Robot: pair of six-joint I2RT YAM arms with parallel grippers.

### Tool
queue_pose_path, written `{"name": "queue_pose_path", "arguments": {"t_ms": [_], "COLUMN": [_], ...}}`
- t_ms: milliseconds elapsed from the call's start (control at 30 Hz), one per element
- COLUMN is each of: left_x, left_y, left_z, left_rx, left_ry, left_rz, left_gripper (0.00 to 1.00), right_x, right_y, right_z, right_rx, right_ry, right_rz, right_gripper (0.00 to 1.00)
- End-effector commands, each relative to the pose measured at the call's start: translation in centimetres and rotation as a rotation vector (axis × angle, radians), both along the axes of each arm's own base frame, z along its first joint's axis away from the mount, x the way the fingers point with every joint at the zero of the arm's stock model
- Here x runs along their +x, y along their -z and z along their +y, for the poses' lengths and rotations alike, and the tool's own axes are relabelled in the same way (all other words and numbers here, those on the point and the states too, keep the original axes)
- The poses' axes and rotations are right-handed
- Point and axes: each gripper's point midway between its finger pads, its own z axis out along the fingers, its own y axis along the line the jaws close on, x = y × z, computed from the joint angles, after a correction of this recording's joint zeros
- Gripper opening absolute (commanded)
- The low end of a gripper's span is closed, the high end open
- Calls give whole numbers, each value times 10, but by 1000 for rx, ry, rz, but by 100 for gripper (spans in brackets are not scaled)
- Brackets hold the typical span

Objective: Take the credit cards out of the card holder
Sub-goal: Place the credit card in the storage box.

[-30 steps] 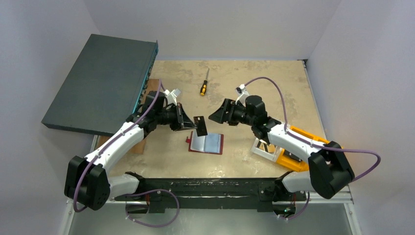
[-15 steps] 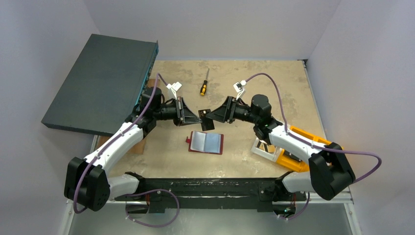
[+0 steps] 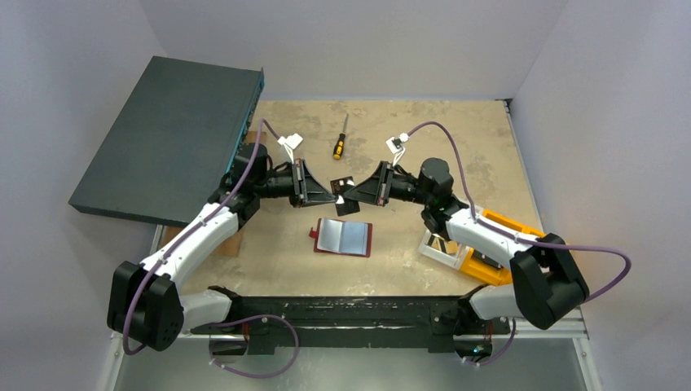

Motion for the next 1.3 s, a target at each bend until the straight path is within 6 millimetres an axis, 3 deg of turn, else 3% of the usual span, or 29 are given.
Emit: {"name": "queue_pose_path", "arguments": {"t_ms": [0, 67, 167, 333, 433, 533, 667, 833, 1267], "left_x": [7, 6, 5, 3, -4, -8, -16, -21, -28], "left_y": [-8, -4, -1, 9, 21, 30, 36, 38, 47], "left_z": [10, 11, 13, 18, 21, 21, 16, 12, 8], "left_rx": [-1, 24, 39, 129, 238, 319, 356, 381, 387], "left_ry": [-1, 0, 3, -14, -21, -15, 24, 57, 95], "left_rz": [-37, -31, -34, -35, -33, -56, -64, -81, -60], "left_gripper": [15, 26, 35, 64, 75, 83, 87, 87, 88], "right_x": [1, 2, 6, 10, 21, 33, 41, 31, -2], "right_y": [3, 8, 16, 25, 40, 66, 80, 97, 85], "right_z": [-3, -6, -11, -24, -44, -82, -134, -205, -311], "right_rx": [-26, -53, -98, -160, -267, -459, -678, -972, -1403], "right_ry": [20, 44, 90, 186, 327, 530, 760, 1014, 1416], "right_rz": [-7, 1, 11, 40, 85, 169, 233, 348, 508], "right_gripper": [0, 0, 0, 0, 0, 0, 0, 0, 0]}}
